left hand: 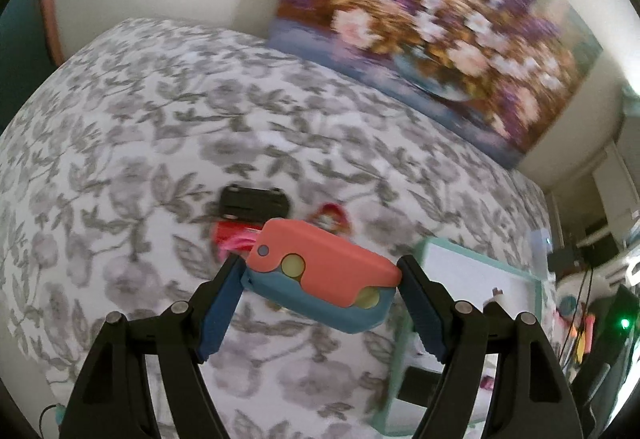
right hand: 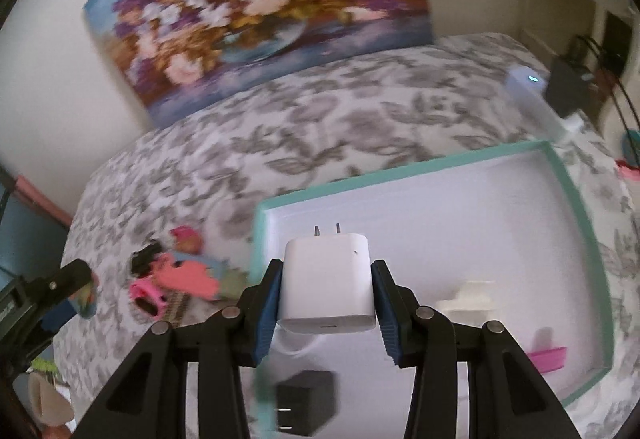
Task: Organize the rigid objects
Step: 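Carry the coral case and white adapter over the tray with both tools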
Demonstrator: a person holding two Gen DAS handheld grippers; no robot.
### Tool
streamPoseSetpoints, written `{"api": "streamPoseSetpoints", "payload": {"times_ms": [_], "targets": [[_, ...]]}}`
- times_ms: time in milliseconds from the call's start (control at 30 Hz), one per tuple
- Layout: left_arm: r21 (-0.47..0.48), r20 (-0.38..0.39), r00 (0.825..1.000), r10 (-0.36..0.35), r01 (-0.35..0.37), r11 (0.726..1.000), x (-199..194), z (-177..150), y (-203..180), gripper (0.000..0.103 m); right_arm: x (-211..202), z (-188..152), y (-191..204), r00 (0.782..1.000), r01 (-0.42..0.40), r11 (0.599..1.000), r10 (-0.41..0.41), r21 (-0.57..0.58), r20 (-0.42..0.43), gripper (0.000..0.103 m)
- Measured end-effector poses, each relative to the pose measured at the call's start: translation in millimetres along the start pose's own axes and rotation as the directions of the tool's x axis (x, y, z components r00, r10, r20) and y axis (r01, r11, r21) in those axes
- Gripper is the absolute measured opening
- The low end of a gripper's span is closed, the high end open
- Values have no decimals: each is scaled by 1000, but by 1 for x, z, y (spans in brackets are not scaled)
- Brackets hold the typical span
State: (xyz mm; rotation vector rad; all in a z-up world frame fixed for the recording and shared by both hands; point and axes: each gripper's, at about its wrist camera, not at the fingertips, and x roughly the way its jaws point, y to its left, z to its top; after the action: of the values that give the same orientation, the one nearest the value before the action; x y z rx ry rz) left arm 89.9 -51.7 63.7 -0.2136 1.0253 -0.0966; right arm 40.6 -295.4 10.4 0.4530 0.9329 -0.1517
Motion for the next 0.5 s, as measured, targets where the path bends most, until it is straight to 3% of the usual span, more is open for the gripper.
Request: {"api": "streamPoseSetpoints", "payload": {"times_ms": [200, 500], "targets": [[129, -9, 999, -37, 38, 991, 8, -19, -57, 78, -2, 3, -43, 1000, 28, 996, -29, 87, 7, 46], [312, -68, 995, -79, 97, 945, 28, -57, -135, 78, -6, -2, -108, 994, 106, 971, -108, 216, -4, 46]]}}
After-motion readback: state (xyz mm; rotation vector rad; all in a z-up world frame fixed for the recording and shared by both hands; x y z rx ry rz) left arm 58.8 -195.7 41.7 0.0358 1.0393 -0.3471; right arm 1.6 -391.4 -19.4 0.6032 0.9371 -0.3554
